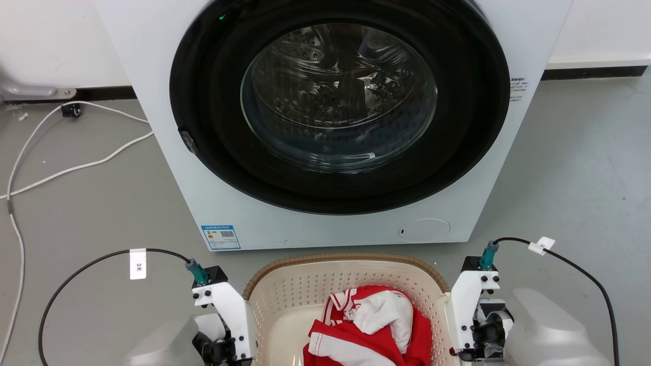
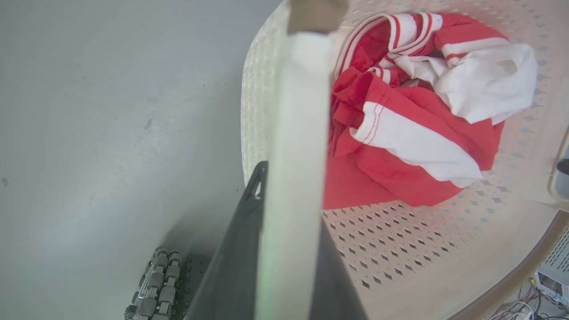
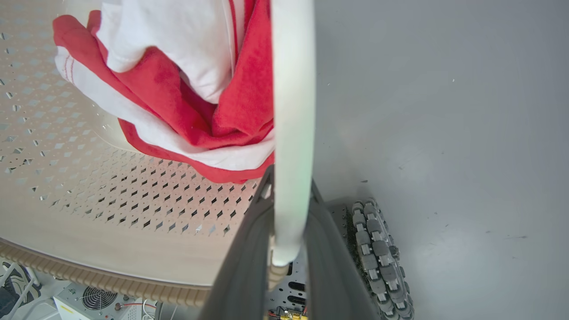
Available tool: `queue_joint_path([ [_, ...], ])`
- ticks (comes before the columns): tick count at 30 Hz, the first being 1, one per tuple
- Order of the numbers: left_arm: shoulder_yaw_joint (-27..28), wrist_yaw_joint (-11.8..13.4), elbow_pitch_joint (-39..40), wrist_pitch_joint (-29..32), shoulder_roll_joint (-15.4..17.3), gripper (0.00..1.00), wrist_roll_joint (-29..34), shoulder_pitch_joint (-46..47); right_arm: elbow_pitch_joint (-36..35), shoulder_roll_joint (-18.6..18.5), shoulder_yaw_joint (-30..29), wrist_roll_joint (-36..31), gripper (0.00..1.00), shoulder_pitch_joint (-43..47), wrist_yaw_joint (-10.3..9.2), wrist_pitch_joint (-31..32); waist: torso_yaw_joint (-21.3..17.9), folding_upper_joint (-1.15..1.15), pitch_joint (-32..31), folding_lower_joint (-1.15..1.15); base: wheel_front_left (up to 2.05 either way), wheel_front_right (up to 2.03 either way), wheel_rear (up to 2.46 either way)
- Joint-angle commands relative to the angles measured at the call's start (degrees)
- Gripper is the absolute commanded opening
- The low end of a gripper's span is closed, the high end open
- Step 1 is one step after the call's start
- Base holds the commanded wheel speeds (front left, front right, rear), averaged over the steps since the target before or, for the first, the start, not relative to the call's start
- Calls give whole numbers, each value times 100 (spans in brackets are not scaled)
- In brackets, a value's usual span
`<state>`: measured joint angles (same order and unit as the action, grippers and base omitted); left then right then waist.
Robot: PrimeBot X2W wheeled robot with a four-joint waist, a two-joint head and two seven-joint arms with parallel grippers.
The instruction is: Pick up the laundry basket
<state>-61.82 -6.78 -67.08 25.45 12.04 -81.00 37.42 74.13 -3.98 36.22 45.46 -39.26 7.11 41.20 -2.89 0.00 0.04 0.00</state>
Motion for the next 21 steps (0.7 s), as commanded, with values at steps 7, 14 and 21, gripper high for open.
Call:
queue_joint_path([
  [7,26,-129,156,-59,-246,0,-144,-2,-63,203,18,76,0,-11,69,27,-1,0,1,0,0,0,0],
  [14,9,-129,177,-89,-245,0,-170,-9,-64,204,36,72,0,-30,69,31,3,0,12,0,0,0,0],
  [21,-7,-129,226,-100,-237,0,-194,-16,-64,206,26,78,0,-55,69,38,2,0,35,0,0,0,0],
])
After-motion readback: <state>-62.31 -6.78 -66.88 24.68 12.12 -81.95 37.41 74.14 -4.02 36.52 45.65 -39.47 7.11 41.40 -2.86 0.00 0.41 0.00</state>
